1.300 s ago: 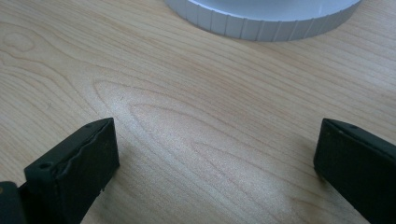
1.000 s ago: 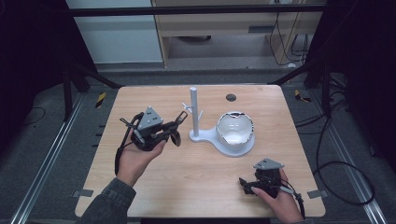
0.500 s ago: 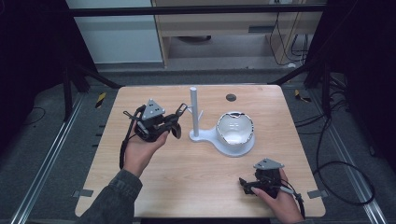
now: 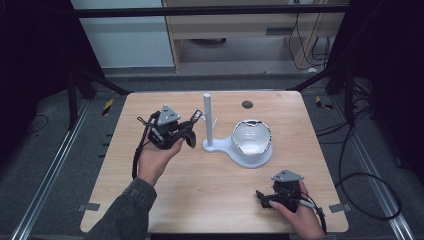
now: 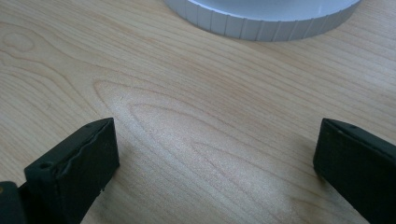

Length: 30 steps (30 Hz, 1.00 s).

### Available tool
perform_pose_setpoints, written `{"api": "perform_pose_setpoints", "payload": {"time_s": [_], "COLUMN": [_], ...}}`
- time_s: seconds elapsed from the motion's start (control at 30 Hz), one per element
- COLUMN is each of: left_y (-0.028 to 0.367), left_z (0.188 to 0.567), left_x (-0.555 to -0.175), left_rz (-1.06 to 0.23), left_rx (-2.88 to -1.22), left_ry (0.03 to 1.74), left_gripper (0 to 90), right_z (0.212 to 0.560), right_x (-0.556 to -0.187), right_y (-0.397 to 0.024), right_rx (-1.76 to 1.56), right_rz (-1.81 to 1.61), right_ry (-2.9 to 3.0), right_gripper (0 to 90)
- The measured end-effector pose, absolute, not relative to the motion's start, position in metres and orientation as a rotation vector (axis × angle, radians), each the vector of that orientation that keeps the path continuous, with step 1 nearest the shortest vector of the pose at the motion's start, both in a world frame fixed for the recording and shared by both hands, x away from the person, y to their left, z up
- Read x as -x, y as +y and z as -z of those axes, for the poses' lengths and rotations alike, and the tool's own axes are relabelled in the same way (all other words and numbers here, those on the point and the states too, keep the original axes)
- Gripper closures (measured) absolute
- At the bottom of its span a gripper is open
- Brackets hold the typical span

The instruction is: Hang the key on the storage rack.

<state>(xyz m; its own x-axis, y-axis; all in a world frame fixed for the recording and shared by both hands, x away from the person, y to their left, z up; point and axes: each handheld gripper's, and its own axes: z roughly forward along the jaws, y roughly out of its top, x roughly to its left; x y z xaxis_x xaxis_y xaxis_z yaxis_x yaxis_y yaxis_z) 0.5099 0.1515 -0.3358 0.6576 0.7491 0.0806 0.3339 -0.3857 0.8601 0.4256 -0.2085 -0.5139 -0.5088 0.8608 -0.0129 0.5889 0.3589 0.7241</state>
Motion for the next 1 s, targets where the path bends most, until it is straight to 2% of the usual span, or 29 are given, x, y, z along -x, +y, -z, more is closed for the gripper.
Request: {"api": "perform_pose_setpoints", "payload": {"time_s": [0.13, 1.0], "left_y": [0.144, 0.134], "left_z": [0.339, 0.352], "left_x": [-0.511, -0.525], "left_rz": [-0.627, -0.596], "left_rx": [-2.018, -1.995], "left_ry": [0.839, 0.869], "left_gripper": [80.0, 80.0], "right_z": [0.514, 0.514], "right_x": [-0.425, -0.425], "right_y": [-0.208, -0.208], "right_rx": [-1.279, -1.277], "right_rz": [-0.95, -0.951], "right_ry": [2.233, 2.232], "right_gripper": [0.5, 0.5]}}
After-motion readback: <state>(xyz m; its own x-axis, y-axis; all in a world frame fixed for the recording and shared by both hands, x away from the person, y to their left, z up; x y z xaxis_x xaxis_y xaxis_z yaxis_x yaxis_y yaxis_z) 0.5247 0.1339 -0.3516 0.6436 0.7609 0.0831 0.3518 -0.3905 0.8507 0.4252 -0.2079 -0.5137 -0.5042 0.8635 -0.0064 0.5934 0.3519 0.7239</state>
